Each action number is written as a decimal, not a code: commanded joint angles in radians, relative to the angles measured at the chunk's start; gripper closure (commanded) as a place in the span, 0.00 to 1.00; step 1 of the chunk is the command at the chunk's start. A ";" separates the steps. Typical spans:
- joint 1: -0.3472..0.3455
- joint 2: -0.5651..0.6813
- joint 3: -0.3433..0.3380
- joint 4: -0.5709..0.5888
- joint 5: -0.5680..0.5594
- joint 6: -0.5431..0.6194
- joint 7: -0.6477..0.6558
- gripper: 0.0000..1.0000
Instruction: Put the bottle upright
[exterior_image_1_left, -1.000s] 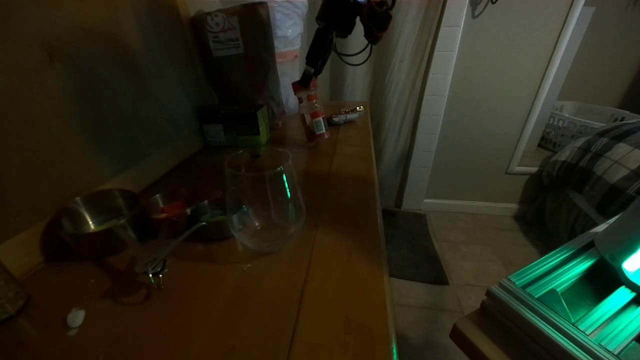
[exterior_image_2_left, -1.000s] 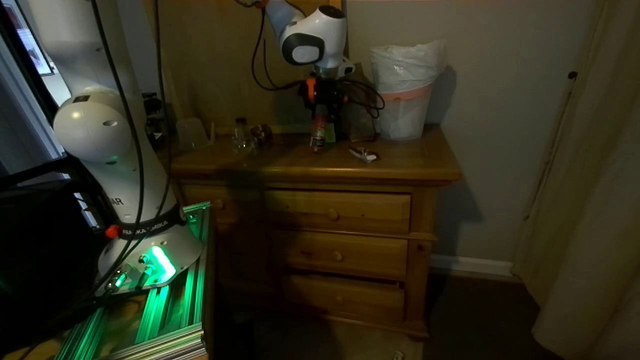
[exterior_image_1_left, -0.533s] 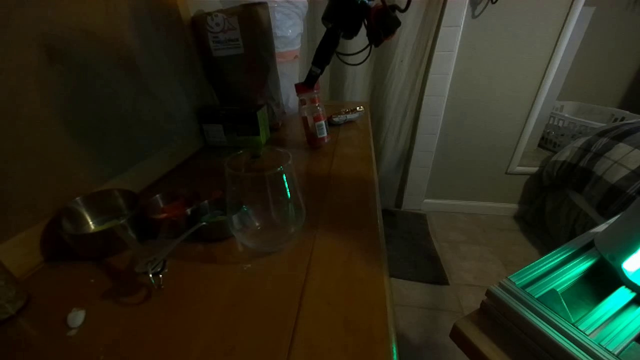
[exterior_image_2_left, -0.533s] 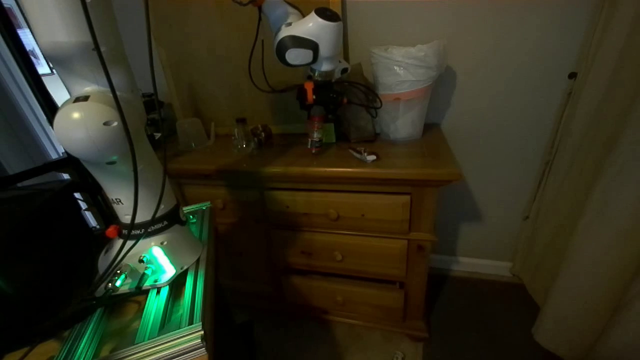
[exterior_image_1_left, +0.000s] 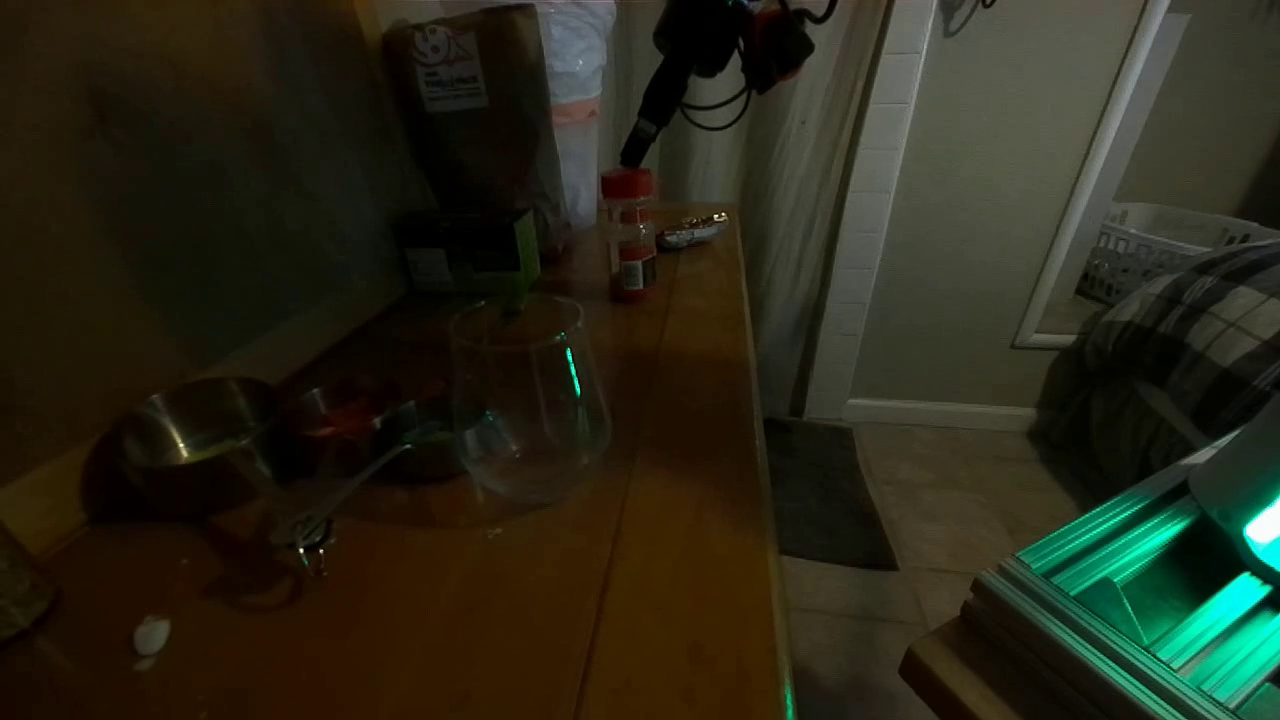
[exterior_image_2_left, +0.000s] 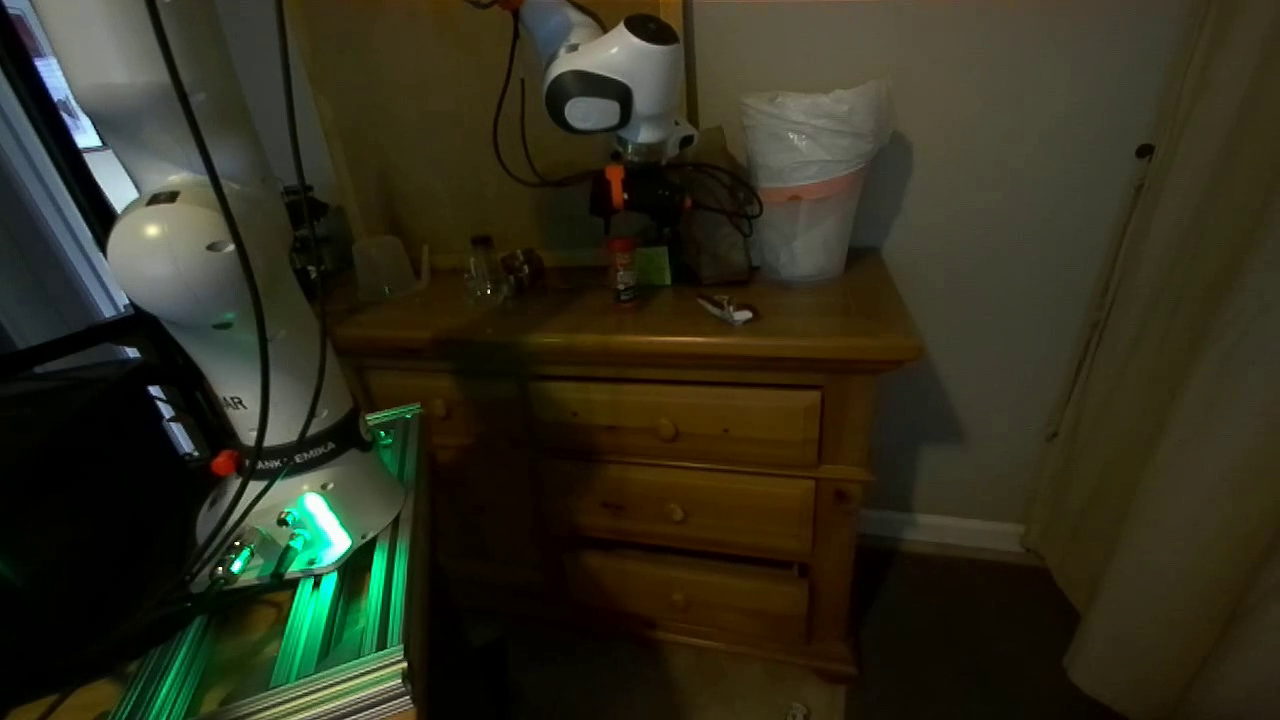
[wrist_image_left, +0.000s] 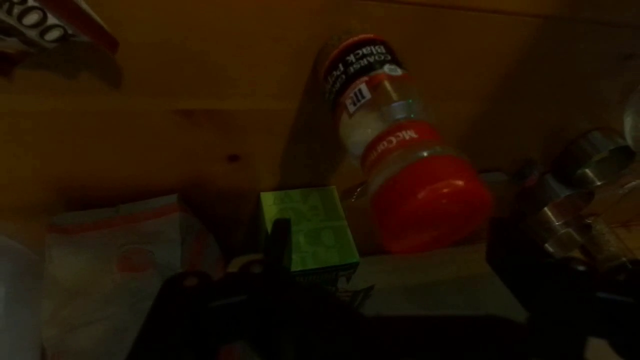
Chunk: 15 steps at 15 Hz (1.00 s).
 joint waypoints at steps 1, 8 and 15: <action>0.013 -0.079 -0.019 -0.052 0.008 0.023 0.004 0.00; 0.016 -0.263 -0.058 -0.140 -0.093 0.014 0.126 0.00; 0.023 -0.449 -0.116 -0.226 -0.338 -0.094 0.355 0.00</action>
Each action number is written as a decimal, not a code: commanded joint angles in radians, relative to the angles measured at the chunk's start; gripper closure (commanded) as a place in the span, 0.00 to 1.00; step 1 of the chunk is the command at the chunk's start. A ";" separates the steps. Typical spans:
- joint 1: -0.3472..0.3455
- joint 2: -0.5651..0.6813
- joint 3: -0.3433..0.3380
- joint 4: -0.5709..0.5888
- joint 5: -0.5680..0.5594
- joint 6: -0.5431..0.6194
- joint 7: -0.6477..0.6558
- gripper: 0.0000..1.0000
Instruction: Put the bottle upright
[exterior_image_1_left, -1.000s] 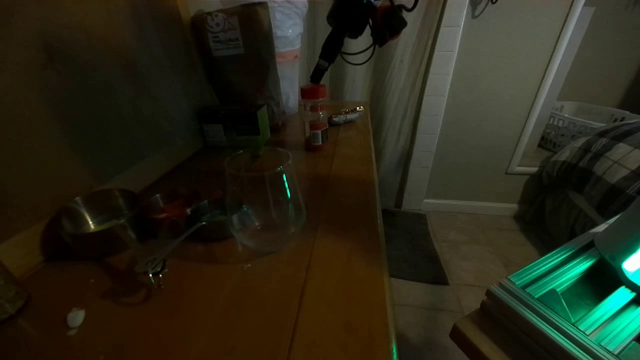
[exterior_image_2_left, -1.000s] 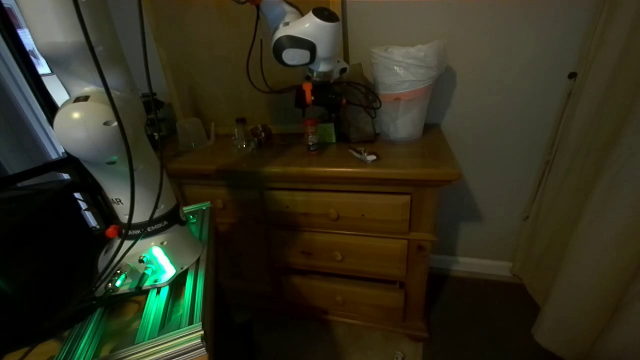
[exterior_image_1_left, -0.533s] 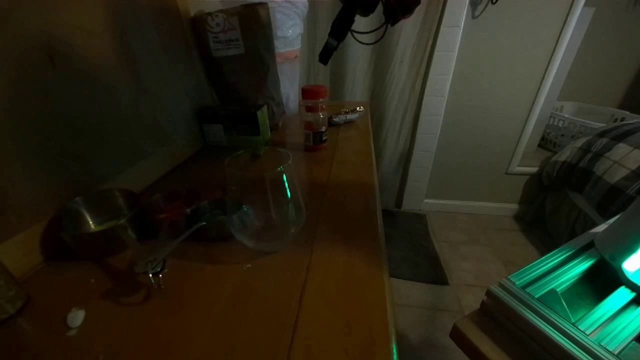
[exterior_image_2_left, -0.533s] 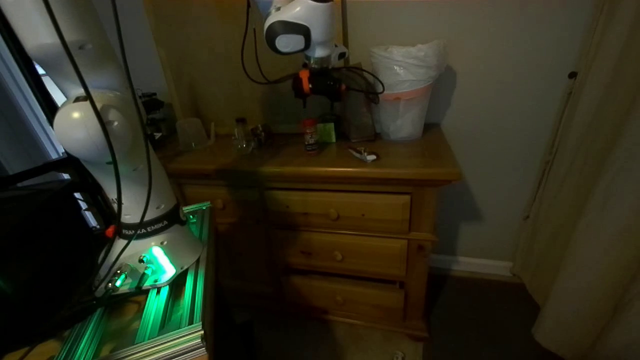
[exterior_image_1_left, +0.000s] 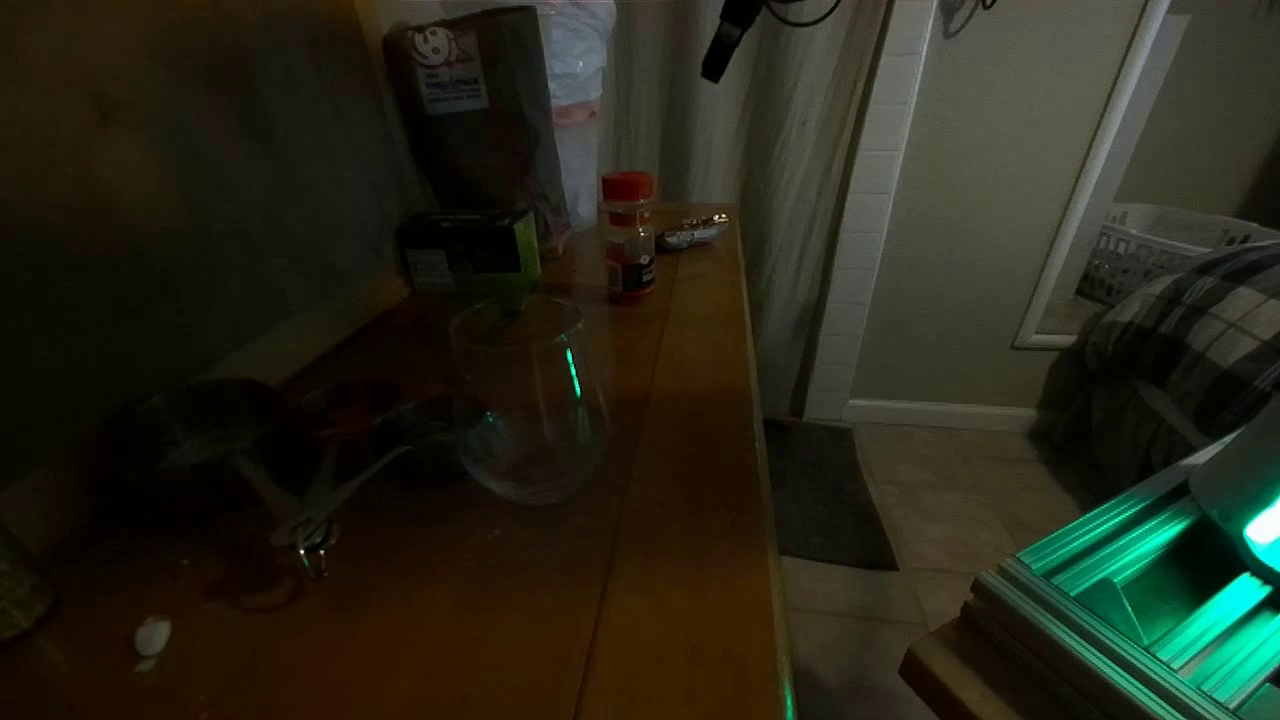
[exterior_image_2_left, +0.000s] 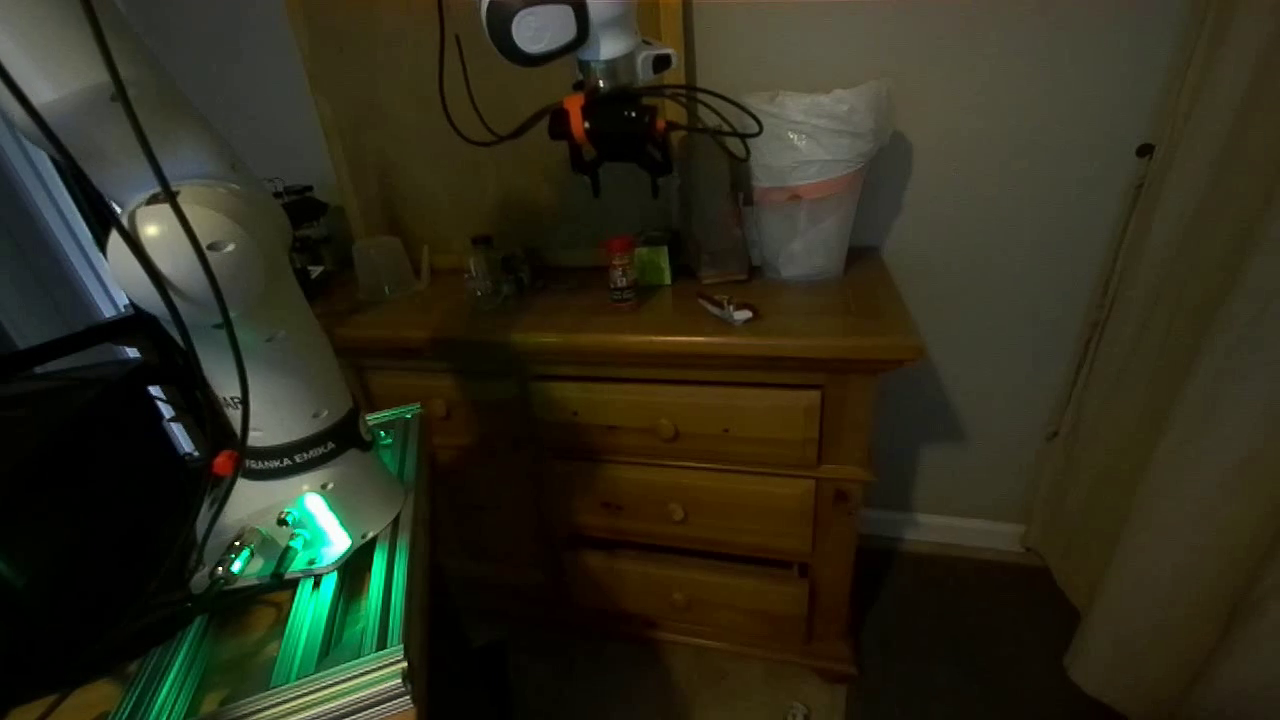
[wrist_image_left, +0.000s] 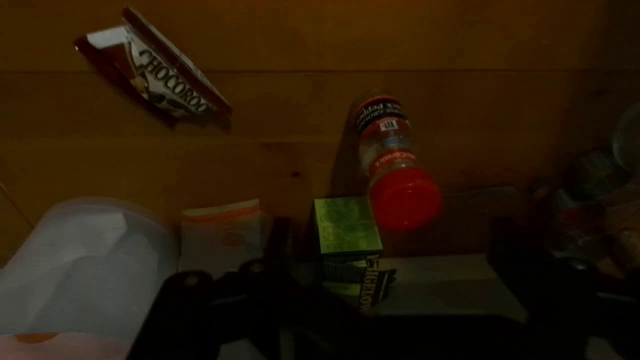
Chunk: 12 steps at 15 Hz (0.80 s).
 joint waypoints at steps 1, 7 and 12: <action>0.025 -0.124 -0.041 -0.069 -0.114 -0.054 0.118 0.00; 0.069 -0.157 -0.094 -0.081 -0.179 -0.065 0.176 0.00; 0.077 -0.198 -0.100 -0.106 -0.199 -0.072 0.201 0.00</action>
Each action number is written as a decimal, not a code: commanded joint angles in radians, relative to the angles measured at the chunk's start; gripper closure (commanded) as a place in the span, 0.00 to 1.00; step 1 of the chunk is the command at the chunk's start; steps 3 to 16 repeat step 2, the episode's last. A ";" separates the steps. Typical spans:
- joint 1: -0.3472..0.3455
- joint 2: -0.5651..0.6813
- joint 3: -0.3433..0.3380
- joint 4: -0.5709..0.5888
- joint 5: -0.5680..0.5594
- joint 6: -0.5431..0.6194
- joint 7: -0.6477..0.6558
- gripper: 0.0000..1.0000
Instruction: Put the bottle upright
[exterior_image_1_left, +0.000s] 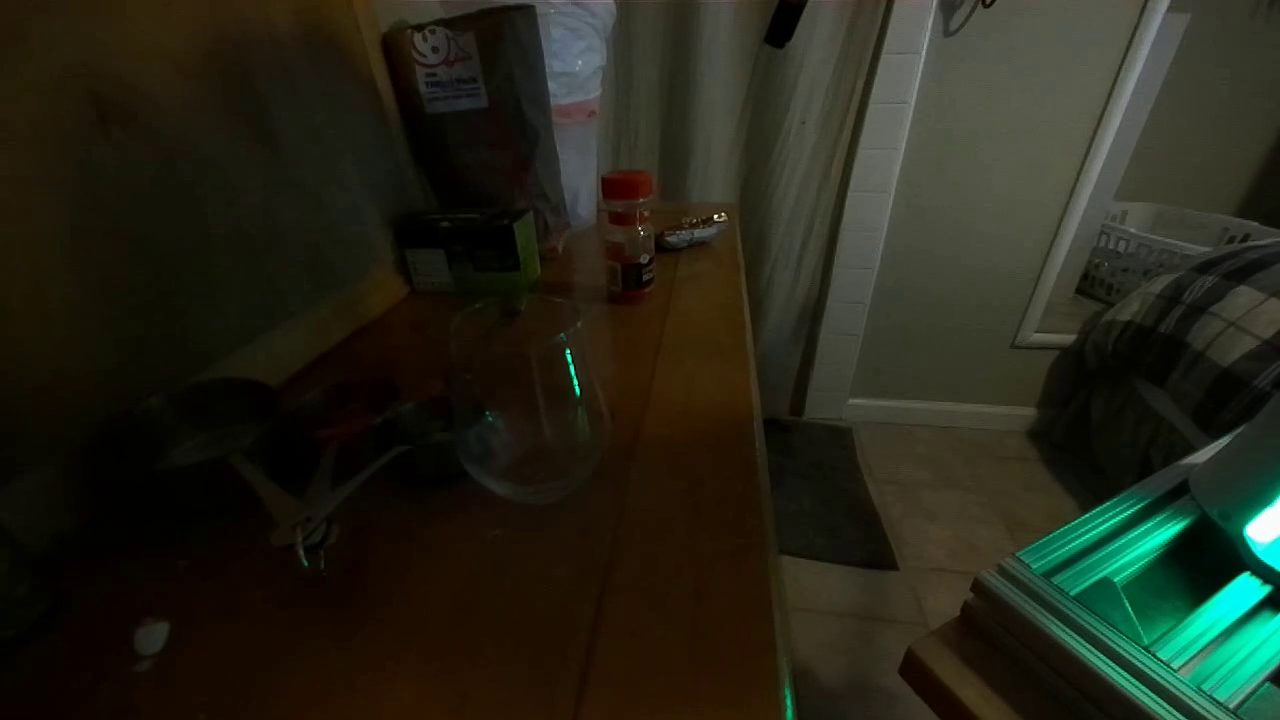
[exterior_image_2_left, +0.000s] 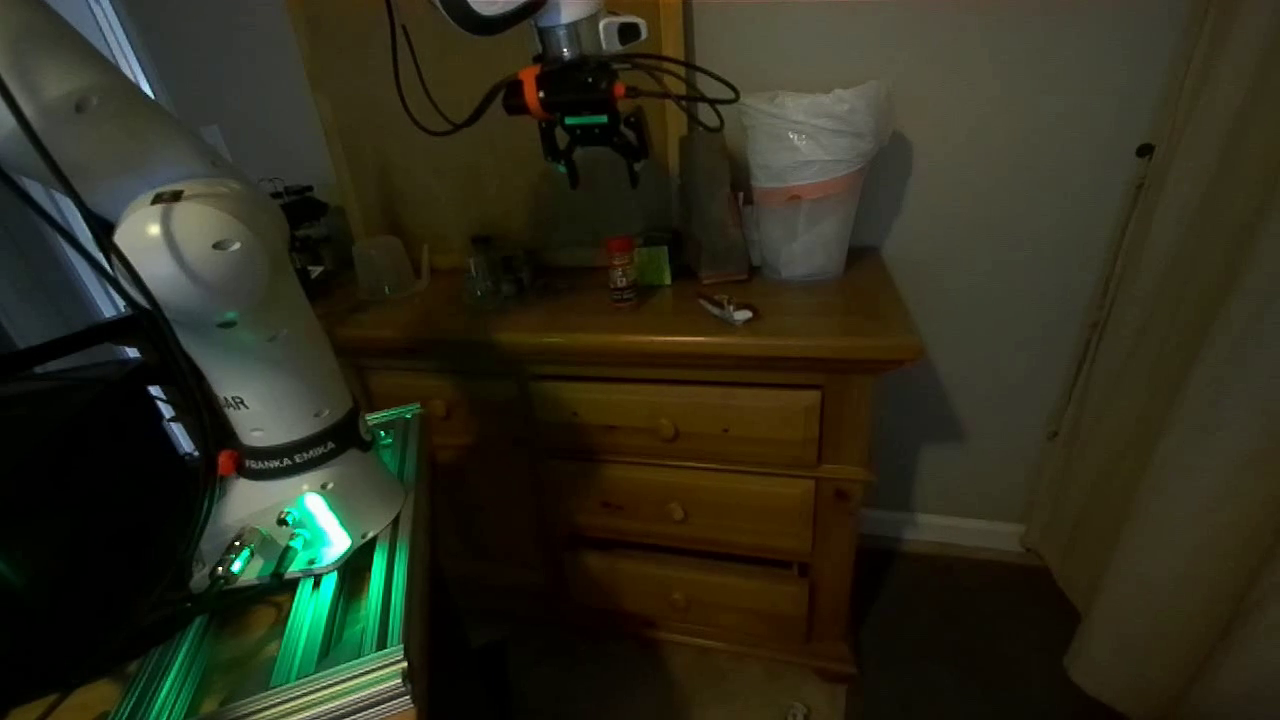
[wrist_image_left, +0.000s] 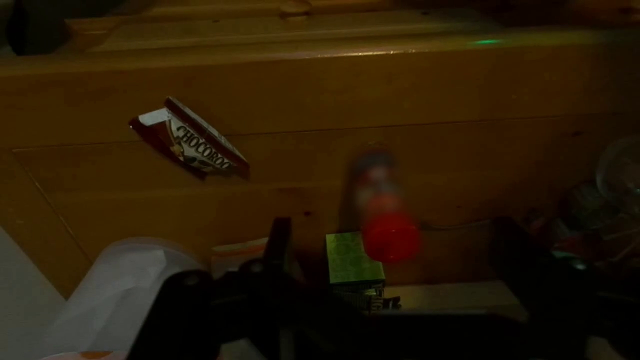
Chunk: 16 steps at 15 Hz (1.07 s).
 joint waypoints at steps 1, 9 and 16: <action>0.046 0.002 -0.043 -0.001 -0.029 0.006 0.022 0.00; 0.046 0.002 -0.043 -0.002 -0.029 0.006 0.022 0.00; 0.046 0.002 -0.043 -0.002 -0.029 0.006 0.022 0.00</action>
